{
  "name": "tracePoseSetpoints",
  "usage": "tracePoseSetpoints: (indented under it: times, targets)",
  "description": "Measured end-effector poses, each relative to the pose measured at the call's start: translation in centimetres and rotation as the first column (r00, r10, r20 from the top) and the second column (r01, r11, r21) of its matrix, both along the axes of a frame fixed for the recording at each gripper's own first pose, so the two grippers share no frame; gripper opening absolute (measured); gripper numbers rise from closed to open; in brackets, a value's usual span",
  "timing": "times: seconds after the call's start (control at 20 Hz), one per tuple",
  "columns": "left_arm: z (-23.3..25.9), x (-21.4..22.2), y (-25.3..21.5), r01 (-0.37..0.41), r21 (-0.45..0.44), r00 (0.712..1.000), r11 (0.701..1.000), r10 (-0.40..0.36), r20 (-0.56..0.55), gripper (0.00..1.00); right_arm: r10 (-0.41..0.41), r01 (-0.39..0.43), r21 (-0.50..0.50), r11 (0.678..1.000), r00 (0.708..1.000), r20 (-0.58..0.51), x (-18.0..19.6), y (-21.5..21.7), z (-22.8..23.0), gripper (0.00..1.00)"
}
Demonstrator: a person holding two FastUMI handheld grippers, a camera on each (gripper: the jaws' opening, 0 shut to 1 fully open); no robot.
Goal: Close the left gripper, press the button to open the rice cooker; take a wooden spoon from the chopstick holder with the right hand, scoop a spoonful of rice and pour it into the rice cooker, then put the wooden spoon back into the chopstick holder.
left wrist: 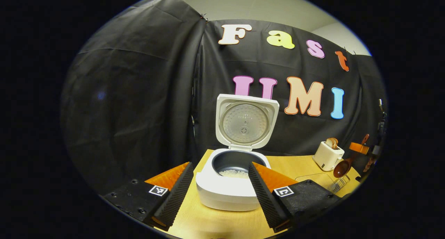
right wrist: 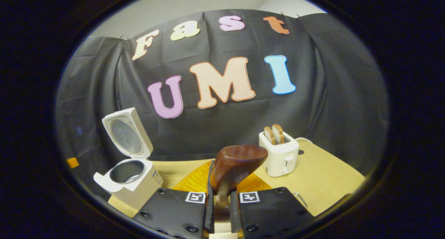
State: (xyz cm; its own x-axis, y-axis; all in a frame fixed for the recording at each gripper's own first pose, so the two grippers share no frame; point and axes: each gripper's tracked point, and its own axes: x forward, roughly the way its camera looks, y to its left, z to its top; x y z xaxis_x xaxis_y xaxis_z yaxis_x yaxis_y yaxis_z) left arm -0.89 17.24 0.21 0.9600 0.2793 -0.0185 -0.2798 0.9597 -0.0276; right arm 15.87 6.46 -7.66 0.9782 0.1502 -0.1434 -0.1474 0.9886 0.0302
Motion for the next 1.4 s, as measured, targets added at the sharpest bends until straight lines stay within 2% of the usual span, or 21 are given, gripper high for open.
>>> tracePoseSetpoints:
  times: [0.2,0.25,0.3,0.6,0.7,0.95,1.15,1.25,1.4]
  targets:
    - [0.2,-0.1,1.2,-0.001,0.022,1.0,1.0,0.001,-0.003,0.94,0.014,-0.018,-0.088,0.996,0.999,-0.043,0.1,3.2,-4.4,0.21]
    - [0.1,0.0,1.3,0.005,0.024,1.0,1.0,-0.005,-0.003,0.92,0.017,-0.023,-0.106,0.994,0.998,-0.058,0.1,3.7,-5.7,0.21]
    - [0.1,0.1,1.3,0.011,0.023,1.0,1.0,-0.011,-0.004,0.94,0.019,-0.027,-0.117,0.993,0.997,-0.071,0.1,4.1,-6.6,0.21]
    - [-0.6,0.9,1.7,0.036,0.012,0.999,0.999,-0.036,-0.011,0.94,-0.005,-0.019,-0.242,0.97,0.995,-0.1,0.0,4.7,-11.1,0.21]
    - [-0.7,1.0,1.7,0.045,0.014,0.999,0.999,-0.045,-0.014,0.94,0.001,-0.034,-0.249,0.968,0.992,-0.13,-0.2,5.3,-12.7,0.22]
    - [-1.0,1.1,2.5,0.05,0.016,0.999,0.999,-0.049,-0.021,0.94,0.042,-0.072,-0.121,0.99,0.971,-0.235,-2.3,8.4,-15.4,0.22]
    - [-1.6,1.2,2.8,0.053,-0.007,0.998,0.999,-0.053,-0.027,0.94,0.032,-0.005,0.086,0.996,0.946,-0.322,-2.4,9.1,-16.0,0.21]
    - [-1.6,1.2,2.8,0.056,-0.013,0.998,0.998,-0.056,-0.026,0.94,0.024,0.061,0.215,0.975,0.928,-0.373,-2.1,8.3,-16.3,0.21]
    - [-1.7,1.4,2.5,0.064,-0.014,0.998,0.998,-0.064,-0.027,0.94,0.015,0.158,0.358,0.92,0.9,-0.435,-2.2,6.9,-16.9,0.21]
